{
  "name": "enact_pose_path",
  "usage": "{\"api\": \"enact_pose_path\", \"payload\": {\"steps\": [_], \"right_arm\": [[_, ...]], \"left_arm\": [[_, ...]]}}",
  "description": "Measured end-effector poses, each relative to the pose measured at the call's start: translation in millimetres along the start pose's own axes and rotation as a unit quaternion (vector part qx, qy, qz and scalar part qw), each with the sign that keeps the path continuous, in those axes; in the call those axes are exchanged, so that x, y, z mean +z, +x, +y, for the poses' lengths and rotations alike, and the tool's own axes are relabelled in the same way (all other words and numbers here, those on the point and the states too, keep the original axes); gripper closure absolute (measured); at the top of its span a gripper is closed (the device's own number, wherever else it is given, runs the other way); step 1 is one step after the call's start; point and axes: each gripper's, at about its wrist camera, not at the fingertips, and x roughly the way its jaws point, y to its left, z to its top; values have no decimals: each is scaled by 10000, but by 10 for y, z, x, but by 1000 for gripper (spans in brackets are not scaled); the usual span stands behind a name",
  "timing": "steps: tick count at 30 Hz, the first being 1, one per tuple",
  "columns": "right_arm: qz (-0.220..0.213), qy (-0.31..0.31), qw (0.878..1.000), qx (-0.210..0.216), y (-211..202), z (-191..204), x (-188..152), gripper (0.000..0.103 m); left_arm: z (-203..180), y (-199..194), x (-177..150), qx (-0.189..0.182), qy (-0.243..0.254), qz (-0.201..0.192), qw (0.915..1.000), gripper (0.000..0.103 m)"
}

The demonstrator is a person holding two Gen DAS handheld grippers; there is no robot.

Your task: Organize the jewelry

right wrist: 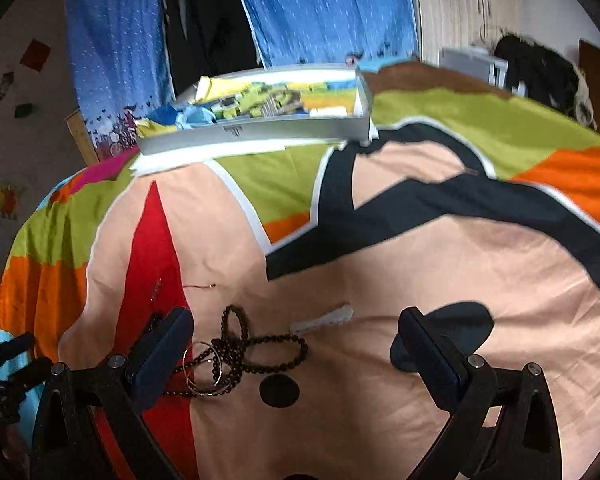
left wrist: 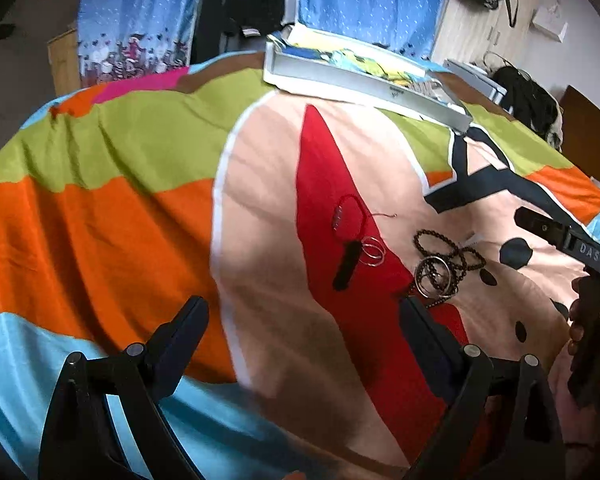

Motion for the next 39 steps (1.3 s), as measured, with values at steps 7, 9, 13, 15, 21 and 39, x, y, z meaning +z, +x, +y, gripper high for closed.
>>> {"api": "enact_pose_path", "payload": {"steps": [7, 9, 13, 15, 21, 39], "right_arm": [[690, 441, 9958, 399, 228, -161, 72, 0], [896, 498, 9935, 497, 271, -193, 94, 0], [1261, 572, 9880, 686, 318, -227, 89, 0], [1340, 622, 9856, 825, 328, -220, 71, 0], [1368, 505, 9832, 1096, 331, -125, 12, 0], [1083, -1402, 9779, 1114, 400, 512, -54, 39]], "left_arm": [[-4, 226, 47, 52, 283, 232, 9993, 10], [23, 276, 49, 37, 243, 295, 9993, 10], [63, 302, 52, -7, 162, 362, 9992, 10], [65, 291, 57, 0, 164, 349, 9993, 10], [33, 290, 56, 64, 271, 294, 9992, 10], [-76, 553, 158, -83, 704, 290, 9971, 15]]}}
